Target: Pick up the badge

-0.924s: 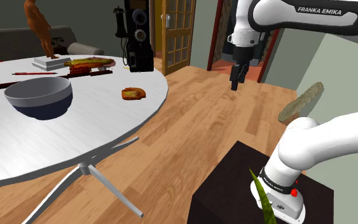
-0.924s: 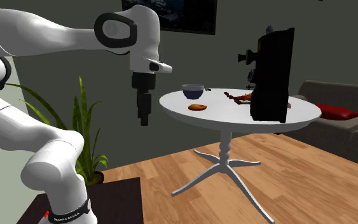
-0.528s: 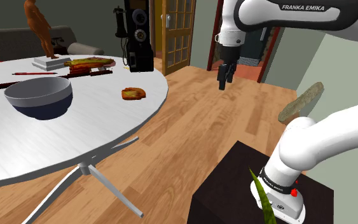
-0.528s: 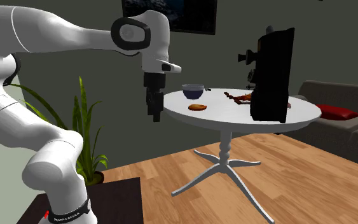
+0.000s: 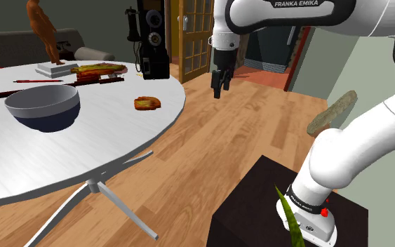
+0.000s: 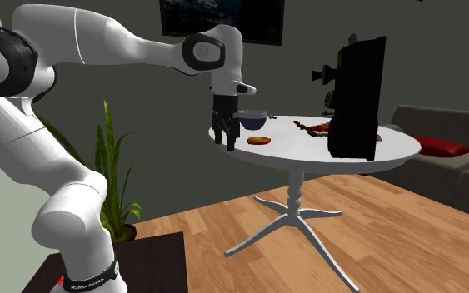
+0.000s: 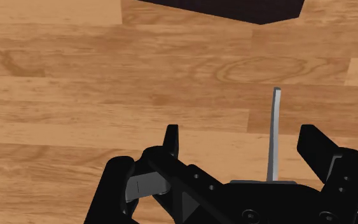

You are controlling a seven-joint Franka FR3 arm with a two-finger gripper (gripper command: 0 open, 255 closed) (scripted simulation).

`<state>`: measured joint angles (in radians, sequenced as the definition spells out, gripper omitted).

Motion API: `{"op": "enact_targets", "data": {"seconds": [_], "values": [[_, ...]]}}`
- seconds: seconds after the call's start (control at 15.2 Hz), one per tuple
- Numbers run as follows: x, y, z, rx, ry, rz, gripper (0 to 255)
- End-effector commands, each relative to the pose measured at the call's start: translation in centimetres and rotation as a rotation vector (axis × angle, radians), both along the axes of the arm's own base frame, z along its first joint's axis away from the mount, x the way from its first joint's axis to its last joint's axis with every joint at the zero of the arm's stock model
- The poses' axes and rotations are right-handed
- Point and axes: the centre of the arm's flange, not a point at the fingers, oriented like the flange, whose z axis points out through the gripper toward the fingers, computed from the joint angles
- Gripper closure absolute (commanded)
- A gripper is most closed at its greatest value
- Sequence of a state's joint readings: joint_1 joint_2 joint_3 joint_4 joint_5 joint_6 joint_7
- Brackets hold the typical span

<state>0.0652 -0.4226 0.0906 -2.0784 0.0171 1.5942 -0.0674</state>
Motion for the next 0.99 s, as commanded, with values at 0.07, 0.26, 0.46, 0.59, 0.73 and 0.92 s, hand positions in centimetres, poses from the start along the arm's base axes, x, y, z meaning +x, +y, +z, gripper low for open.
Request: {"op": "enact_targets", "data": {"seconds": [0.07,0.26,0.46,0.59,0.73,0.92], "values": [[2.7,2.8,-0.6,0.008,-0.009,0.034,0],[5.4,5.6,-0.7,0.015,-0.017,0.067,0],[7.9,8.4,-0.7,0.022,-0.026,0.100,0],[9.5,10.4,-0.8,0.027,-0.032,0.122,0],[11.1,12.3,-0.8,0.031,-0.038,0.145,0],[13.4,15.4,-0.7,0.038,-0.046,0.178,0]]}}
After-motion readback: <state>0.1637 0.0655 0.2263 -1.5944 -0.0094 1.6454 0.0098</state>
